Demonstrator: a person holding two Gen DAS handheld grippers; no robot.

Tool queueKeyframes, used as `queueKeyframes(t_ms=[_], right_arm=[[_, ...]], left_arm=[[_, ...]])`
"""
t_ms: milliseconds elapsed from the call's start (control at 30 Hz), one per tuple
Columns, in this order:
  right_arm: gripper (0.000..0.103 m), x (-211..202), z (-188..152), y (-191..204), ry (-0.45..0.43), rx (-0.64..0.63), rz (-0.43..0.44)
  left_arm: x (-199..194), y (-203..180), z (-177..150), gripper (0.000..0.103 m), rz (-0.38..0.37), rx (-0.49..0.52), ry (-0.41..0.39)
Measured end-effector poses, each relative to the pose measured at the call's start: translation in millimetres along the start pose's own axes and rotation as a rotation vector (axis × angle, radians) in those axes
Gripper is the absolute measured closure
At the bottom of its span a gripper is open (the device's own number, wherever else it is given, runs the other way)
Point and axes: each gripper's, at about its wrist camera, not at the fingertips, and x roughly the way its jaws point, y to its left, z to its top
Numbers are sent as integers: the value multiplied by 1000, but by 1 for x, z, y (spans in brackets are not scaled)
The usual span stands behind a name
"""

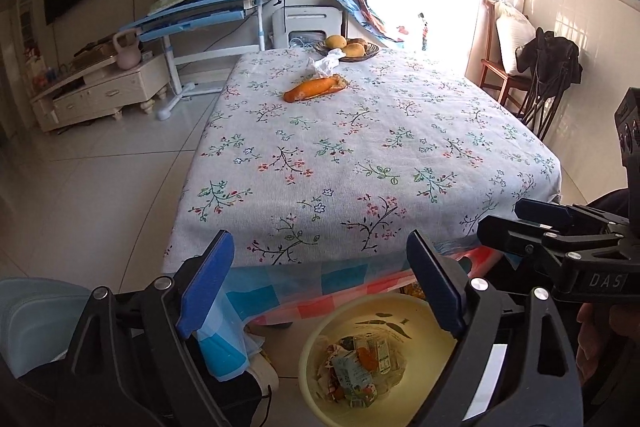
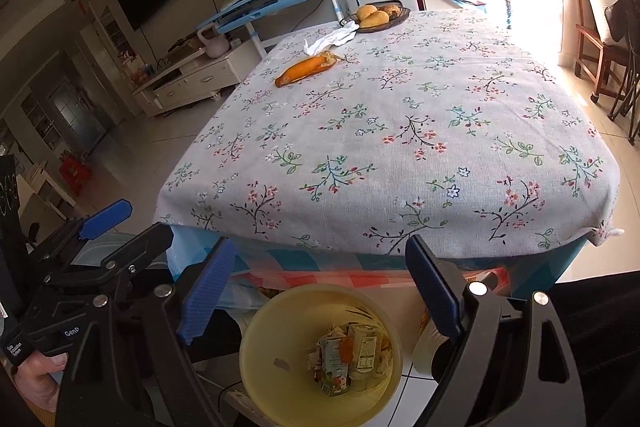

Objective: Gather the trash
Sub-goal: 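Move both open tools back to the white tissue and last peel, then grasp the white tissue with the right tool while the left tool grasps the last orange peel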

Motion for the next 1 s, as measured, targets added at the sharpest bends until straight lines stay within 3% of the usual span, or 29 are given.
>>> queueKeyframes(t_ms=[167,400,667,867,967,1000], right_arm=[[19,8,31,1,5,8,35],[18,46,113,3,-27,-7,31],[18,147,204,8,17,4,3],[20,223,245,3,90,18,-58],[39,247,253,0,154,-19,-84],[57,252,253,-3,179,-39,-96]], left_arm=[[7,9,36,18,5,-28,-7],[40,26,94,16,21,-39,-26],[98,56,131,16,22,-39,23],[146,69,157,16,-17,-33,39],[174,62,168,16,-44,-2,53],[183,57,170,16,-45,15,58]])
